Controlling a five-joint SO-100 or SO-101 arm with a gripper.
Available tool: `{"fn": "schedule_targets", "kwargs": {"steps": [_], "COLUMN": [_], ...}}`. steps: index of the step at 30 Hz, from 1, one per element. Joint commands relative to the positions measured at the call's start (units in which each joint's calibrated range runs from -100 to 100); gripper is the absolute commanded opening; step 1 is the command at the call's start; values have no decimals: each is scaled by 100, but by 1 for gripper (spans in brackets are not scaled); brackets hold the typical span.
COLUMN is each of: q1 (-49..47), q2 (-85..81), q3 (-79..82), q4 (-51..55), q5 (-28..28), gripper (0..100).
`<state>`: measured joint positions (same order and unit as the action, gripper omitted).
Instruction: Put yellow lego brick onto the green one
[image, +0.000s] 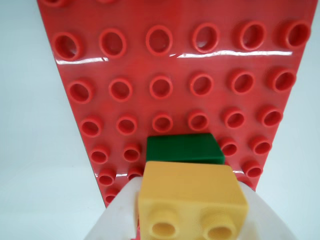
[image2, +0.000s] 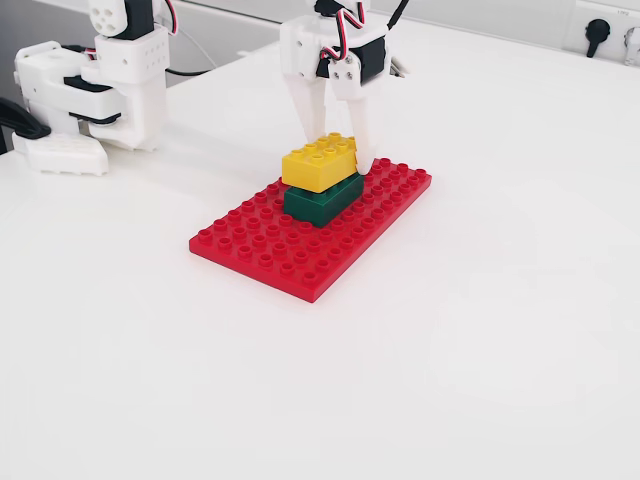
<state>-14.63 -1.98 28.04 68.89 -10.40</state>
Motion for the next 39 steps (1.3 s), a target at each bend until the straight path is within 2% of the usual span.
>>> {"fn": "schedule_targets", "kwargs": {"steps": [1, 39], "q1": [48, 41], "q2": [-91, -7], "q3": [-125, -107], "q4": [67, -29], "q5": [13, 154], "gripper": [12, 15]}}
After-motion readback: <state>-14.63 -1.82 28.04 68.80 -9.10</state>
